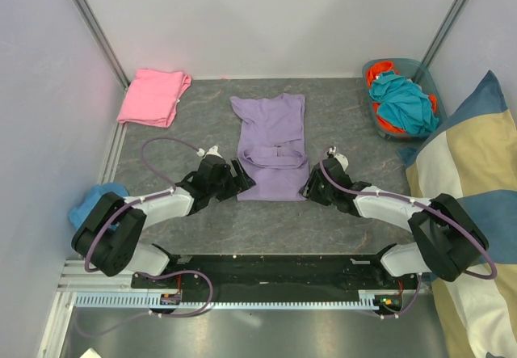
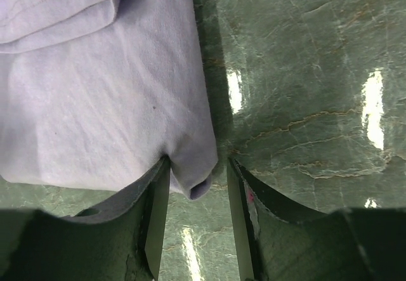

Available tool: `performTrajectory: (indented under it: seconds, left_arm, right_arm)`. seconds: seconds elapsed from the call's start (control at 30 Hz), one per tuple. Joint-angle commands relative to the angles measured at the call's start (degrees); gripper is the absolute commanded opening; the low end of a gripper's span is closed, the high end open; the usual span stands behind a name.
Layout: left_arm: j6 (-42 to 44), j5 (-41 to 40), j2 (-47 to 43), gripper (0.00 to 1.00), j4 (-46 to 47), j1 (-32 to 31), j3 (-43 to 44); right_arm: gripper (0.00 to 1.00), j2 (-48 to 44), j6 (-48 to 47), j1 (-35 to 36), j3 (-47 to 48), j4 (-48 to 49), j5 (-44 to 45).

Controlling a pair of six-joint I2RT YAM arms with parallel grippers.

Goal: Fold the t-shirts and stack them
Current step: Grab one side of the 2/3 rectangular tshirt with both arms

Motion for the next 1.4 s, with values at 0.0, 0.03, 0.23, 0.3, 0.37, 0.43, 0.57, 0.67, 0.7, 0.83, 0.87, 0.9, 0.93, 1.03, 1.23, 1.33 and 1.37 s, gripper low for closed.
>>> performTrajectory:
  seconds: [0.0, 0.03, 0.23, 0.3, 0.37, 0.43, 0.57, 0.67, 0.7, 0.83, 0.87, 0.9, 0.93, 1.03, 1.23, 1.33, 1.37]
  left_arm:
    - [-0.28, -1.41, 0.88, 0.89, -7.5, -0.4, -3.08]
    - [-0.28, -1.41, 0.36, 0.87, -9.07, -0.4, -3.6]
    - [-0.63, -1.5, -0.53, 0.76, -10.4, -0.75, -7.2]
    - [-1.16, -1.5, -0.53, 0.73, -10.23, -1.02, -8.69]
    - [-1.42, -2.99, 0.08, 0.67, -9.44, -1.19, -9.32]
    - [-1.51, -3.43, 0.79, 0.65, -8.83, -1.28, -9.41]
    - [-1.25, -4.13, 4.47, 0.59, -8.12, -1.28, -8.09]
    - [-0.98, -4.22, 6.58, 0.46, -6.1, -1.28, -6.33]
    - [-0.9, -4.22, 7.9, 0.39, -6.1, -1.28, -5.9]
    - [-0.37, -3.43, 9.75, 0.12, -5.49, -1.37, -4.66]
    - [-0.28, -3.26, 9.84, 0.02, -5.48, -1.37, -4.57]
    - [-0.28, -2.82, 9.93, 0.02, -5.48, -1.37, -4.75]
    - [-0.02, -2.64, 9.5, 0.02, -5.48, -1.37, -4.92]
    - [0.34, -2.11, 7.22, 0.02, -6.71, -1.46, -5.8]
    - [0.86, -1.94, -1.92, 0.02, -13.47, -2.42, -8.43]
    - [0.34, -0.53, -8.42, 0.02, -18.39, -3.56, -9.75]
    - [0.08, -0.36, -11.74, 0.02, -19.62, -3.91, -10.02]
  right_arm:
    - [0.49, 1.05, 0.74, 0.24, -0.85, 0.58, -0.81]
    - [0.49, 1.13, 0.74, 0.24, -0.85, 0.66, -0.81]
    - [0.48, 1.66, 0.83, 0.15, -0.94, 0.66, -0.9]
    - [0.47, 2.01, 0.92, 0.24, -1.03, 0.66, -0.9]
    - [0.47, 2.1, 1.09, 0.24, -1.03, 0.58, -1.16]
    - [0.46, 2.54, 1.01, 0.24, -0.94, 2.25, -1.25]
    - [0.45, 3.07, 0.92, 0.15, -0.77, 2.33, -1.6]
    - [0.43, 2.72, 0.74, 0.15, -0.77, 2.16, -1.69]
    - [0.42, 2.71, 0.83, 0.15, -0.77, 1.98, -1.78]
    - [0.24, 2.28, 0.57, 0.24, -1.03, 1.72, -1.69]
    - [0.2, 2.19, 0.57, 0.15, -1.12, 1.63, -1.78]
    - [0.15, 2.1, 0.57, 0.24, -1.21, 1.63, -1.78]
    - [0.06, 2.01, 0.65, 0.15, -1.38, 1.54, -1.95]
    - [0.0, 0.96, 1.01, 0.24, -1.64, 1.28, -2.22]
    - [0.0, -4.84, 1.8, 0.59, -2.52, -5.3, -2.83]
    - [0.0, -7.82, 2.06, 1.2, -2.79, -9.17, -3.36]
    - [0.0, -9.05, 2.24, 1.47, -2.96, -10.92, -4.06]
